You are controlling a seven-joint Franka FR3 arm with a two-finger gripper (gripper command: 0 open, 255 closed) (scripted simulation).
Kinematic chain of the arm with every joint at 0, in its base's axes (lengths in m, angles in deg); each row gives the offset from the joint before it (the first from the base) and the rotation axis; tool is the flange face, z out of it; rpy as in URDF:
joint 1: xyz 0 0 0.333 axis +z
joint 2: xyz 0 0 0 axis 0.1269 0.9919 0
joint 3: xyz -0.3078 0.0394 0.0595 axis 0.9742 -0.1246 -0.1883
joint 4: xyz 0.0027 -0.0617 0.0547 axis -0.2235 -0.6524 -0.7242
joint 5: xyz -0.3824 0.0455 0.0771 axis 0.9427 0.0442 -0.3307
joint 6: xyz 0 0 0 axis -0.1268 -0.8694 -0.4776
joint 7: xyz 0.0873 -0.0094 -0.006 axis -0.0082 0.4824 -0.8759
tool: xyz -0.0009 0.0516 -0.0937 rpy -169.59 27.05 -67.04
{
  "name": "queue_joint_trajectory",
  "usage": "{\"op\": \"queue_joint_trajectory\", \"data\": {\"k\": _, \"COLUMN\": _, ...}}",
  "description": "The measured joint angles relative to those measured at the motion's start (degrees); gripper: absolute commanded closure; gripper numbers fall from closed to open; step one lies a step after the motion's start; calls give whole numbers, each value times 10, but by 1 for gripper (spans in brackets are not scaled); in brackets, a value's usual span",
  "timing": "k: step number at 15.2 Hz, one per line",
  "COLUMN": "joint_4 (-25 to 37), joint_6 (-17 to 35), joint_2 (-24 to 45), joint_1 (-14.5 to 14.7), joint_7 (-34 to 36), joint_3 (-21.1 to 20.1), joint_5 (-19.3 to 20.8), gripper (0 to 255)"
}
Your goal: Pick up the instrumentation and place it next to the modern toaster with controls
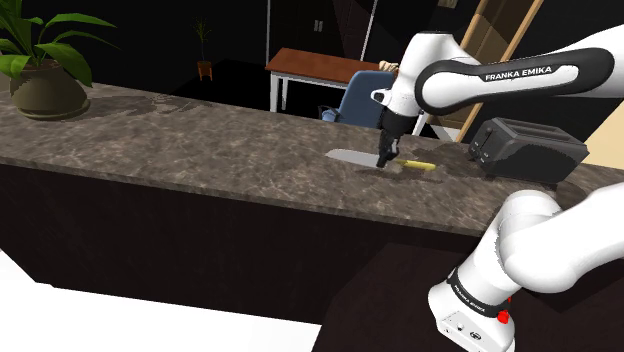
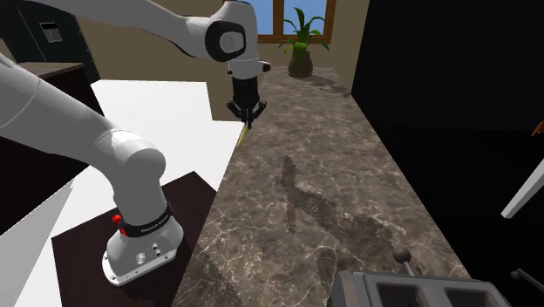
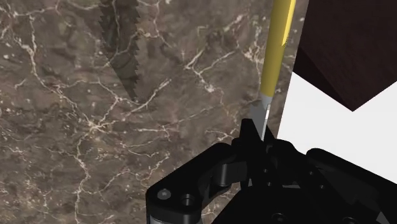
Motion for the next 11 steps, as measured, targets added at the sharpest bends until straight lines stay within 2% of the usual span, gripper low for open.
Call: {"op": "queue_joint_trajectory", "data": {"k": 11, "joint_4": 72, "joint_6": -91, "joint_2": -19, "joint_1": 3, "joint_7": 1, "joint_3": -12, "joint_5": -8, "gripper": 255}}
